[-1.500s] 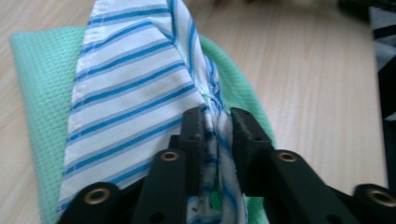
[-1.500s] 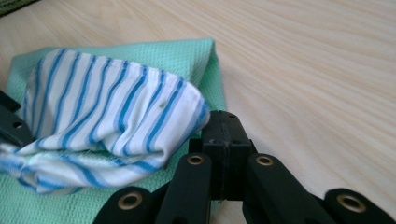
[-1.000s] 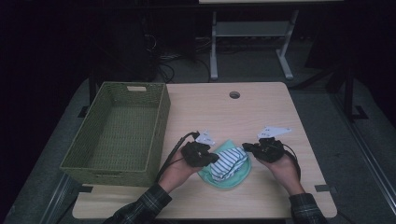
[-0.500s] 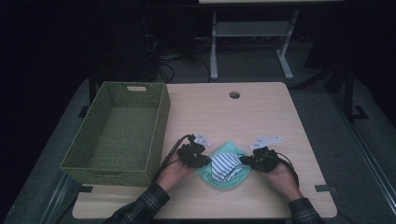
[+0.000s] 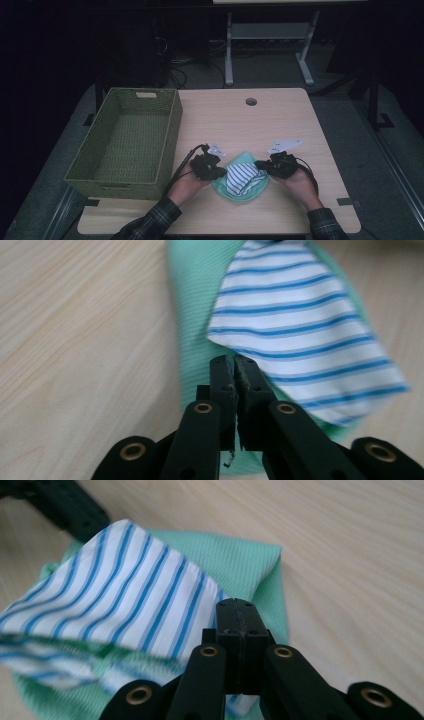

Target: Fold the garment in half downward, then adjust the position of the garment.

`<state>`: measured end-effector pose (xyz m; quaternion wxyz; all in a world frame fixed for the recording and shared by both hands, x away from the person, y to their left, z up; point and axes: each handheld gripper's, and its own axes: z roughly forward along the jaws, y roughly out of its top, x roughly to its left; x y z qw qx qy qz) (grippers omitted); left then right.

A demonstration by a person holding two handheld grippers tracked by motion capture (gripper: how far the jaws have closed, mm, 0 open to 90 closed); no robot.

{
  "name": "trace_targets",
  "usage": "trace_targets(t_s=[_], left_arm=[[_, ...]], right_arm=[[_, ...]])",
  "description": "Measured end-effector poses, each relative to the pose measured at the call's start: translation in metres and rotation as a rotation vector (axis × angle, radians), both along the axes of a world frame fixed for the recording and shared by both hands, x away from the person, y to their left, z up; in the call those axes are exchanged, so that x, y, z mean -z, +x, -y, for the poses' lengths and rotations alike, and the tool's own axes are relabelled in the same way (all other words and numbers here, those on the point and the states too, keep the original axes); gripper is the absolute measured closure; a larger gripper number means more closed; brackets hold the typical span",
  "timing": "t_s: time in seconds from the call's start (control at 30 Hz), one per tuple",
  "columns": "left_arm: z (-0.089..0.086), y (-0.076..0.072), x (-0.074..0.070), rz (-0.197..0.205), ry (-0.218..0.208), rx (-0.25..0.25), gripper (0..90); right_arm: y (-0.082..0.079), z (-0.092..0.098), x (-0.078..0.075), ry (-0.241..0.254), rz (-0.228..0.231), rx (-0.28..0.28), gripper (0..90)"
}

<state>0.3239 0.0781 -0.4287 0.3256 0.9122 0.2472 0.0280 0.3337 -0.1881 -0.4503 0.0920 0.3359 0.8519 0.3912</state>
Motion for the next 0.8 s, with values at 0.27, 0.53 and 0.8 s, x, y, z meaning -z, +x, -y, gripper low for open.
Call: trace_targets(t_s=[0.27, 0.53, 0.8], left_arm=[[-0.004, -0.024, 0.009, -0.051, 0.015, 0.044, 87.8], [-0.002, -0.016, 0.02, -0.024, 0.109, 0.039, 88.0], [0.0, 0.01, 0.022, -0.027, 0.108, -0.014, 88.0]], right_arm=[[0.021, -0.005, 0.009, -0.024, -0.009, 0.009, 89.7], [0.018, -0.003, 0.016, -0.064, -0.041, 0.001, 89.7], [0.001, 0.009, 0.015, -0.075, -0.052, -0.005, 89.7]])
